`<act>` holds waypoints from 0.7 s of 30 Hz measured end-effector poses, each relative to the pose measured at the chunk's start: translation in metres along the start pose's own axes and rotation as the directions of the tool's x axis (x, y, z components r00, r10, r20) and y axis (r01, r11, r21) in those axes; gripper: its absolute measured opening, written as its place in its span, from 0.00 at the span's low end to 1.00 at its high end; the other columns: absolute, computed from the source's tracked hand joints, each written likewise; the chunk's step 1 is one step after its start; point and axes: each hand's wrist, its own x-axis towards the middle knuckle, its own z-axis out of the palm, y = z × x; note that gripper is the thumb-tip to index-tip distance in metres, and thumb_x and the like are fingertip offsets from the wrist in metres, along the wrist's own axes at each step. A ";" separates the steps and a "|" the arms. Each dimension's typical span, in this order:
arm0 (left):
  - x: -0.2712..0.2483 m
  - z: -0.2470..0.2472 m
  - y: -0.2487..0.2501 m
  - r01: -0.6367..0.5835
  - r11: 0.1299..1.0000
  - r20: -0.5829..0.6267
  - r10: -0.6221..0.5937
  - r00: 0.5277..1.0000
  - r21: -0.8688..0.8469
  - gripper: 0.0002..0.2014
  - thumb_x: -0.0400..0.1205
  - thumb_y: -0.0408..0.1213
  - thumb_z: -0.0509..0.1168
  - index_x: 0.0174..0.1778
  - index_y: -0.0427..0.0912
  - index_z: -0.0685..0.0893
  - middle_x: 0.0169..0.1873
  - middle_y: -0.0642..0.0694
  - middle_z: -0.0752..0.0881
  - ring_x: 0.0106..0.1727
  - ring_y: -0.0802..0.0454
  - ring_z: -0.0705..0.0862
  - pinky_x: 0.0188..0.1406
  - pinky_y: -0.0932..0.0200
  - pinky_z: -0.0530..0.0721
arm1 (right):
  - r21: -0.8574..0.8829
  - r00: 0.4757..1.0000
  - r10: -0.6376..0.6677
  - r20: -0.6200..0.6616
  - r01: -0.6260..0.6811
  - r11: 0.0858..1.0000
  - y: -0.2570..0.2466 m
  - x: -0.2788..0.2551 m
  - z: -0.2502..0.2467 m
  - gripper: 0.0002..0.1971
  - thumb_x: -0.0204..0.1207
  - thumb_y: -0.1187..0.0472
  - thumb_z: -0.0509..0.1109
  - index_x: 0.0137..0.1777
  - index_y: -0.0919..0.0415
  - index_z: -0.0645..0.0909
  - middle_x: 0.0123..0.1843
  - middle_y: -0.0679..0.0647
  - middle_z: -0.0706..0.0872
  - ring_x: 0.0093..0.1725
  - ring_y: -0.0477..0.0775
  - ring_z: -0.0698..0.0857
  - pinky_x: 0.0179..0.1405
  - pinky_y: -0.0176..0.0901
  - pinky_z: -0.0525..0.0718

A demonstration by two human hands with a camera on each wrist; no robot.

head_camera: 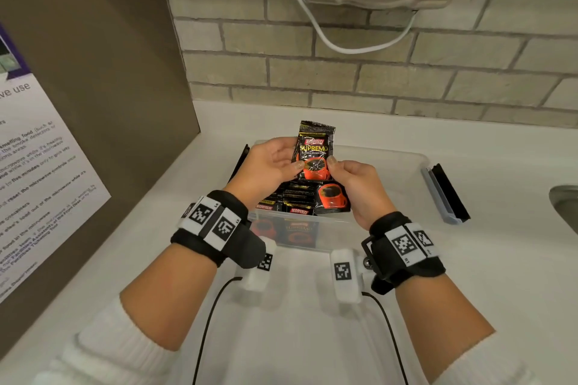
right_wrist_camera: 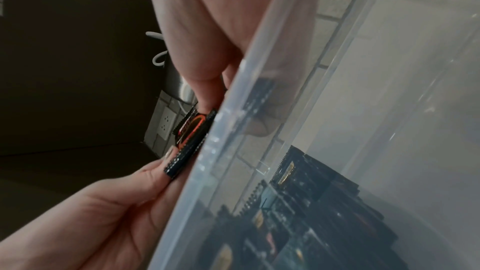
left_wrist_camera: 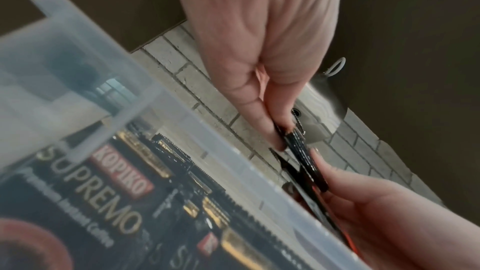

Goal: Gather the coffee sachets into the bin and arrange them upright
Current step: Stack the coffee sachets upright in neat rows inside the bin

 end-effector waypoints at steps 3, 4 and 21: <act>-0.002 -0.005 0.002 -0.010 1.000 0.118 0.011 0.993 -0.008 0.20 0.78 0.20 0.64 0.64 0.42 0.78 0.53 0.47 0.85 0.45 0.66 0.86 0.53 0.68 0.84 | -0.059 1.000 0.020 -0.015 -0.020 0.998 0.002 0.002 0.000 0.14 0.81 0.55 0.65 0.37 0.62 0.80 0.39 0.57 0.86 0.35 0.55 0.86 0.37 0.47 0.86; -0.002 -0.007 0.003 -0.008 0.999 0.154 0.013 0.988 -0.033 0.21 0.79 0.19 0.63 0.64 0.43 0.78 0.52 0.47 0.86 0.45 0.65 0.87 0.51 0.67 0.85 | -0.073 1.000 0.023 -0.019 -0.025 0.997 0.002 0.003 0.000 0.14 0.81 0.54 0.65 0.38 0.62 0.80 0.41 0.58 0.86 0.37 0.56 0.86 0.41 0.50 0.86; 0.005 0.001 -0.007 -0.429 0.754 0.191 0.387 0.902 0.497 0.22 0.76 0.16 0.62 0.59 0.43 0.83 0.46 0.48 0.88 0.49 0.59 0.86 0.54 0.65 0.84 | -0.209 0.998 0.026 0.060 -0.013 0.978 -0.003 0.008 0.002 0.14 0.83 0.56 0.60 0.48 0.66 0.81 0.48 0.65 0.86 0.48 0.63 0.86 0.58 0.60 0.82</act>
